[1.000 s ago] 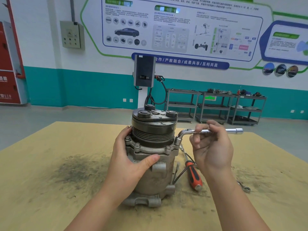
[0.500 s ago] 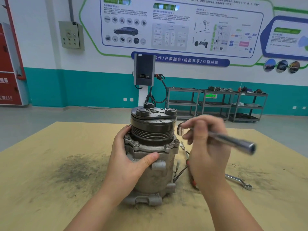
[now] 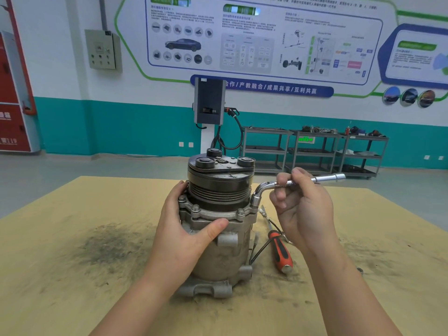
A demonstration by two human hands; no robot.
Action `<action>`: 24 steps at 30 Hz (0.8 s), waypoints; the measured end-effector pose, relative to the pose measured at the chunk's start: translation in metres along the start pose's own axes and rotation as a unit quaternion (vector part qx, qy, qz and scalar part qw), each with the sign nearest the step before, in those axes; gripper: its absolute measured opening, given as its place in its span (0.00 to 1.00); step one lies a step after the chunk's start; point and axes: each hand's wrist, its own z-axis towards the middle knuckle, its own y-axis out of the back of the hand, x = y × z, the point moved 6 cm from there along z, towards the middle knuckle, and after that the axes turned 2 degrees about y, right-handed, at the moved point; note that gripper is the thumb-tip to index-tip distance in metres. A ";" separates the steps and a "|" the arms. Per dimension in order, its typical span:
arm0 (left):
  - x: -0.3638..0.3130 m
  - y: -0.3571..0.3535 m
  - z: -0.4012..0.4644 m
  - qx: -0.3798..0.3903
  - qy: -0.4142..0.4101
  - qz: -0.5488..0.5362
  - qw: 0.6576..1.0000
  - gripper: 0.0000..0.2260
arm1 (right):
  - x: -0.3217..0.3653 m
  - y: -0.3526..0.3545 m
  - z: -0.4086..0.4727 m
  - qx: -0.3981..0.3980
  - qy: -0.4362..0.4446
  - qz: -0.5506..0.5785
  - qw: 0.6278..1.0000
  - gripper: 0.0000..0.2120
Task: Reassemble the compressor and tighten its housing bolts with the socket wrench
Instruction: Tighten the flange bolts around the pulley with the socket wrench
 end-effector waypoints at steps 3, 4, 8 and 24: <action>0.001 -0.001 -0.001 0.000 0.008 -0.003 1.000 0.35 | -0.005 -0.001 0.007 0.031 -0.071 0.021 0.997 0.11; 0.001 -0.001 -0.001 -0.001 0.009 -0.003 1.000 0.36 | -0.006 -0.001 0.009 0.034 -0.083 0.020 0.996 0.12; 0.001 -0.002 -0.002 -0.006 0.006 -0.004 1.000 0.37 | -0.009 -0.005 0.014 0.040 -0.087 0.003 0.995 0.12; -0.001 -0.002 -0.004 -0.032 -0.008 -0.026 0.999 0.33 | -0.002 -0.045 -0.066 0.068 0.403 -0.294 0.864 0.05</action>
